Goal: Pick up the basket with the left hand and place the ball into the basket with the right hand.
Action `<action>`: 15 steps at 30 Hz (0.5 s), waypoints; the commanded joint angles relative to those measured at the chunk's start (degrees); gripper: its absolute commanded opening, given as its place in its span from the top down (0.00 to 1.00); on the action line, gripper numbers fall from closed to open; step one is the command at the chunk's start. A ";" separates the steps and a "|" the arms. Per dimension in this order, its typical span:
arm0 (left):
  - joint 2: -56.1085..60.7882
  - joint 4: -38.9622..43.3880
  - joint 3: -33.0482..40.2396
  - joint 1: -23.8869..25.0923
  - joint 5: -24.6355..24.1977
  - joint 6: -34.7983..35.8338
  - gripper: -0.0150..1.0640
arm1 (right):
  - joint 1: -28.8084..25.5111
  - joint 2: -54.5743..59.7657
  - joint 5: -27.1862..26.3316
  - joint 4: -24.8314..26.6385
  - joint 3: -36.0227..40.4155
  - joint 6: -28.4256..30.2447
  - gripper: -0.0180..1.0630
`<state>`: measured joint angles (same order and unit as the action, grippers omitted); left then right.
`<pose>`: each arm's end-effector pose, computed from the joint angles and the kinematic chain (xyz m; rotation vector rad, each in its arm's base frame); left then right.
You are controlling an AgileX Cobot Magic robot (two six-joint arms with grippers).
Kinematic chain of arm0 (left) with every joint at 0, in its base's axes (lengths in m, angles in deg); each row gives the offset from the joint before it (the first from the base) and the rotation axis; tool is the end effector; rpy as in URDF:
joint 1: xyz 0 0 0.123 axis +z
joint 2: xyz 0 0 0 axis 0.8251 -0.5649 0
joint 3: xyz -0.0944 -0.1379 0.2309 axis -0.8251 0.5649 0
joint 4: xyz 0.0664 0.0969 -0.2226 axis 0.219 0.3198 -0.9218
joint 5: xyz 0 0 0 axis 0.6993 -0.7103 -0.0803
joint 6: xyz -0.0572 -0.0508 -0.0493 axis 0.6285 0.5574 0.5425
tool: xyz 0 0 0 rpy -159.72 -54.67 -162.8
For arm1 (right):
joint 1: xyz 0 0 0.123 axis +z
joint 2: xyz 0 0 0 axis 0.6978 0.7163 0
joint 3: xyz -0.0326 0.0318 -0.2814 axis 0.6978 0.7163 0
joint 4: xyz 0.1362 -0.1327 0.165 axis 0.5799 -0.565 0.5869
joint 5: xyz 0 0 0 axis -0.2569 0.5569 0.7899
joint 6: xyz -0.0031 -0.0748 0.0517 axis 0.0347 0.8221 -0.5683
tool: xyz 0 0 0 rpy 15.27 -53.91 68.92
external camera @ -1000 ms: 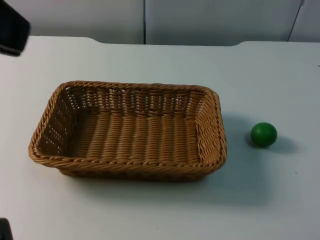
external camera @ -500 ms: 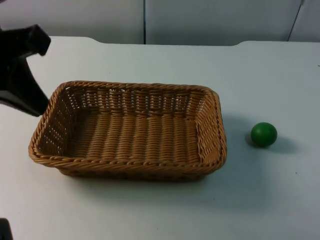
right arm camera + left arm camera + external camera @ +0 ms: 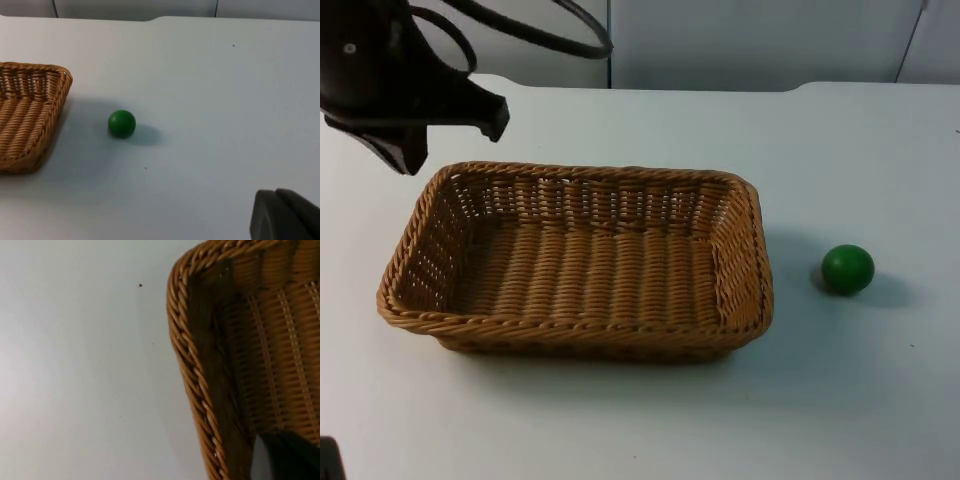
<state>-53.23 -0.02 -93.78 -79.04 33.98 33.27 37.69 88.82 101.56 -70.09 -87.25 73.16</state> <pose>0.3241 -0.1260 0.2169 0.4008 2.7615 0.0860 -0.0067 0.0110 0.2799 -0.0762 2.0561 -0.0310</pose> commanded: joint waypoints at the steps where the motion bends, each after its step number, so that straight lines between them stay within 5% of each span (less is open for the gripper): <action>1: -2.24 -0.33 -1.99 -0.49 -1.87 -2.48 0.99 | 0.08 -0.22 -0.29 0.01 0.22 -0.09 0.98; 3: -3.76 -3.24 -2.88 -0.49 -2.13 -7.83 0.99 | 0.08 -0.22 -0.29 0.01 0.22 -0.09 0.98; 11: -5.85 -6.38 -3.36 1.16 1.36 -5.85 0.99 | 0.08 -0.22 -0.29 0.01 0.22 -0.09 0.98; 15: -5.85 -18.58 -3.36 7.21 3.43 -10.66 0.99 | 0.08 -0.22 -0.29 0.01 0.22 -0.09 0.98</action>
<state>-59.12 -12.61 -96.62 -74.73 36.56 25.26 37.69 88.82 101.56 -70.09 -87.25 73.14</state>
